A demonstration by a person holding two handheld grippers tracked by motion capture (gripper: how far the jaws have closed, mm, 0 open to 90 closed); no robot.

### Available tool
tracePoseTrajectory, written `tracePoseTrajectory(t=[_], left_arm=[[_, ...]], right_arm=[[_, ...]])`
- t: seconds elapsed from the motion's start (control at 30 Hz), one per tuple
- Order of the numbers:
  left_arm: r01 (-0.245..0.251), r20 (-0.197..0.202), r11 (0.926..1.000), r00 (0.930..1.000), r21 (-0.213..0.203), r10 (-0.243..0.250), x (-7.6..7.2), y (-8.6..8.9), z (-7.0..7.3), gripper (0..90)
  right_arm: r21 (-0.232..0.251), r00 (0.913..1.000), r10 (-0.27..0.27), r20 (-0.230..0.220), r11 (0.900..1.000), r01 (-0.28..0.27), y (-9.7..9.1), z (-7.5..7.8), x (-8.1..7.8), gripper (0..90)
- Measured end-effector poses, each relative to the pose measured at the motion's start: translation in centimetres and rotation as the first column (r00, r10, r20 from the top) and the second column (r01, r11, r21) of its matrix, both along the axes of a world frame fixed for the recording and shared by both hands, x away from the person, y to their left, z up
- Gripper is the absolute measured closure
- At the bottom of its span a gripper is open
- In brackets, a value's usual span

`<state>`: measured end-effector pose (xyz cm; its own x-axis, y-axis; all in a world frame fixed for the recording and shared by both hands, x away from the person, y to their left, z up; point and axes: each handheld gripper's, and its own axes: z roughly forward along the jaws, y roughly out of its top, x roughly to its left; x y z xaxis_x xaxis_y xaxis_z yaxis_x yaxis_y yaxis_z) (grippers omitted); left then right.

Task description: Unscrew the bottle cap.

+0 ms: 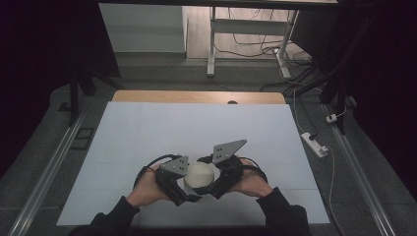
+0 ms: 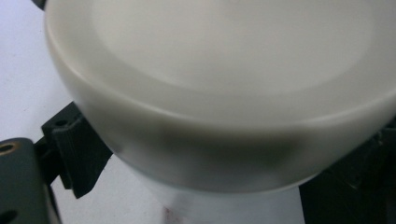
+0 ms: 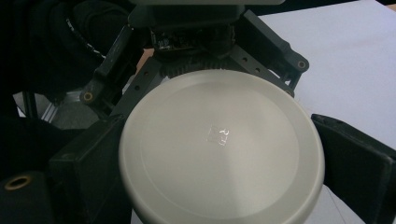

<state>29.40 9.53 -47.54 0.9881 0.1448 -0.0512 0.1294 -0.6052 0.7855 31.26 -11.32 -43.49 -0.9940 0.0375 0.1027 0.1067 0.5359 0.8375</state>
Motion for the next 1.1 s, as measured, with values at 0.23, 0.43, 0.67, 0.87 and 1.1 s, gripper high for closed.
tracePoseTrajectory(t=[0.23, 0.43, 0.67, 0.87, 1.1], left_arm=[[-0.156, 0.001, 0.9876, 0.9877, -0.009, 0.156, 0.6, 0.8, 0.0, 7.3], [-0.278, 0.000, 0.9602, 0.9604, -0.023, 0.279, 0.7, 0.9, 0.1, 7.3], [-0.290, 0.006, 0.9566, 0.9568, -0.025, 0.291, 0.2, -0.1, 0.3, 7.3], [-0.221, 0.028, 0.9753, 0.9749, -0.010, 0.221, -0.1, -0.4, 0.5, 7.4], [-0.078, 0.019, 0.9969, 0.9968, -0.016, 0.078, -0.2, -0.3, 0.6, 7.3]], right_arm=[[0.018, 0.9803, -0.176, 0.090, 0.9844, 0.175, 0.1, 1.5, -0.9, 0.0], [-0.013, 0.9372, -0.339, 0.082, 0.9399, 0.341, 0.8, 1.1, -1.4, 0.0], [-0.006, 0.8883, -0.446, 0.108, 0.8933, 0.450, 1.6, 0.6, -1.9, 3.7], [-0.002, 0.9035, -0.407, 0.135, 0.9117, 0.411, 1.6, 0.6, -2.3, 6.9], [-0.016, 0.9651, -0.247, 0.087, 0.9683, 0.249, 0.5, 1.1, -1.8, 6.9]])
